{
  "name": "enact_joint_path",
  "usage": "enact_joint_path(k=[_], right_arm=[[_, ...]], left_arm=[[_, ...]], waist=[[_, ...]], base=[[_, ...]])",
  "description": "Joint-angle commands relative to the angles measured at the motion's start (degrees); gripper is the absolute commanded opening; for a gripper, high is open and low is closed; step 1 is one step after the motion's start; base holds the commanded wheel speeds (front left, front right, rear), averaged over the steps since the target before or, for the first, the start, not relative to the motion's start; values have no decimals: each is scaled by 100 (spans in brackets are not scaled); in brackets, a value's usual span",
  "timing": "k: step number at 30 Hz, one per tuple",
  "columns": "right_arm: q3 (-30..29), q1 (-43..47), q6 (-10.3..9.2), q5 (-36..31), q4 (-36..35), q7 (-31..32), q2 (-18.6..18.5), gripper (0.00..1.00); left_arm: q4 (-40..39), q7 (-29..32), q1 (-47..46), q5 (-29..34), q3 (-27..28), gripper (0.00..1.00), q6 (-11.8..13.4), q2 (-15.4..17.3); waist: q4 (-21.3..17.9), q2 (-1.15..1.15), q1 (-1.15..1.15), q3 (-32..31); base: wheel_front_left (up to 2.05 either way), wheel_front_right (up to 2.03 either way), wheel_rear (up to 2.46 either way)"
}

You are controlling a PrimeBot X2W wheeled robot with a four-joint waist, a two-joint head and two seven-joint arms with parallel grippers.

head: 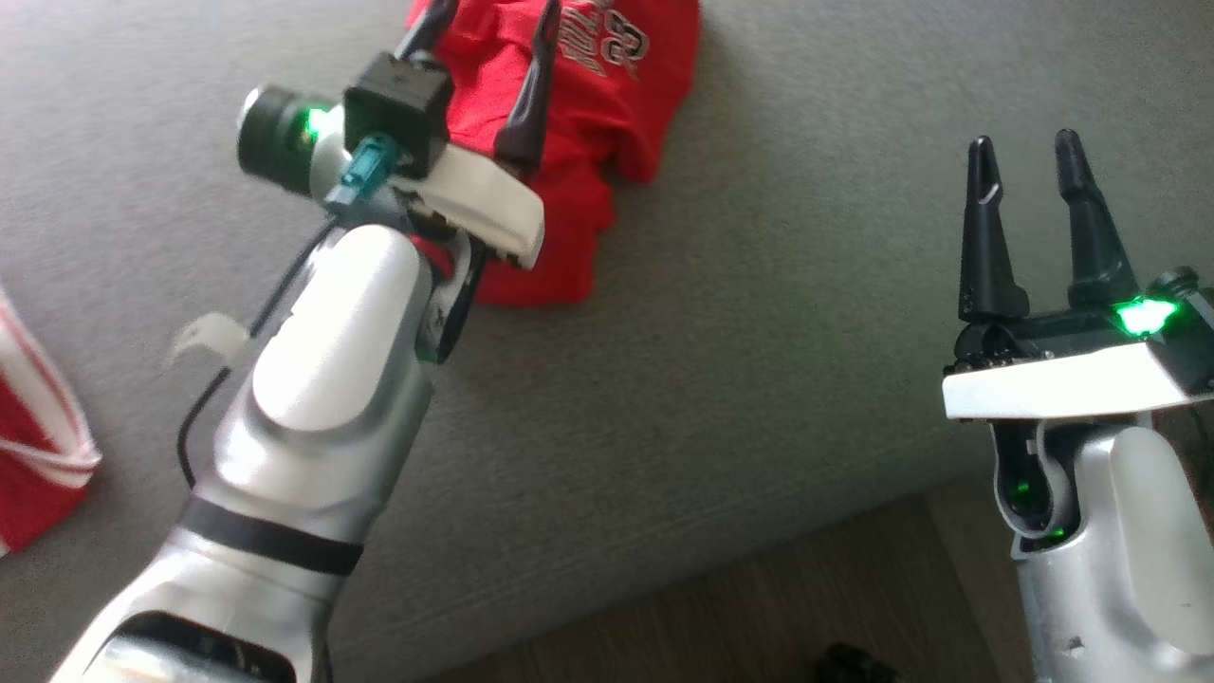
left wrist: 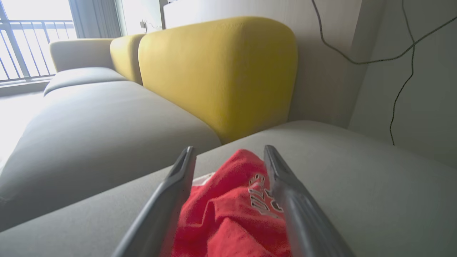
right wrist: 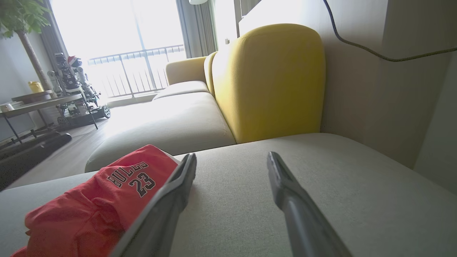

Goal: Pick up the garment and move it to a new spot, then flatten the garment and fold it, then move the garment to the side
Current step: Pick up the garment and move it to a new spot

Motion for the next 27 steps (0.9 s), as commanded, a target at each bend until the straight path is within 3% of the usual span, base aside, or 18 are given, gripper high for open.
enact_joint_path(k=[1, 10, 14, 19, 21, 27], right_arm=[[70, -75, 0, -50, -172, -53, 11, 100], [84, 160, 0, -472, 38, -53, 11, 100], [78, 344, 0, -637, 177, -53, 11, 100], [-79, 621, 0, -723, 307, -53, 11, 100], [-151, 727, 0, -687, 375, -53, 11, 100], [-173, 831, 0, -681, 452, -53, 11, 100]], left_arm=[[-362, -67, -216, 0, 225, 100, 34, 75], [-1793, -69, 874, 187, 928, 100, 363, 567], [-2255, -69, 1720, 123, 1145, 100, 334, 709], [-2690, -69, 2894, -9, 1412, 100, 316, 621], [-2873, -69, 3456, 5, 1425, 100, 159, 492], [-2963, -70, 4044, 128, 1503, 100, 27, 217]], waist=[[265, 0, 0, -192], [1207, 0, 0, -870], [1545, 0, 0, -1169], [1807, 0, 0, -1426], [1866, 0, 0, -1503], [1909, 0, 0, -1552]], base=[[0, 0, 0], [0, 0, 0], [0, 0, 0], [0, 0, 0], [0, 0, 0], [0, 0, 0]])
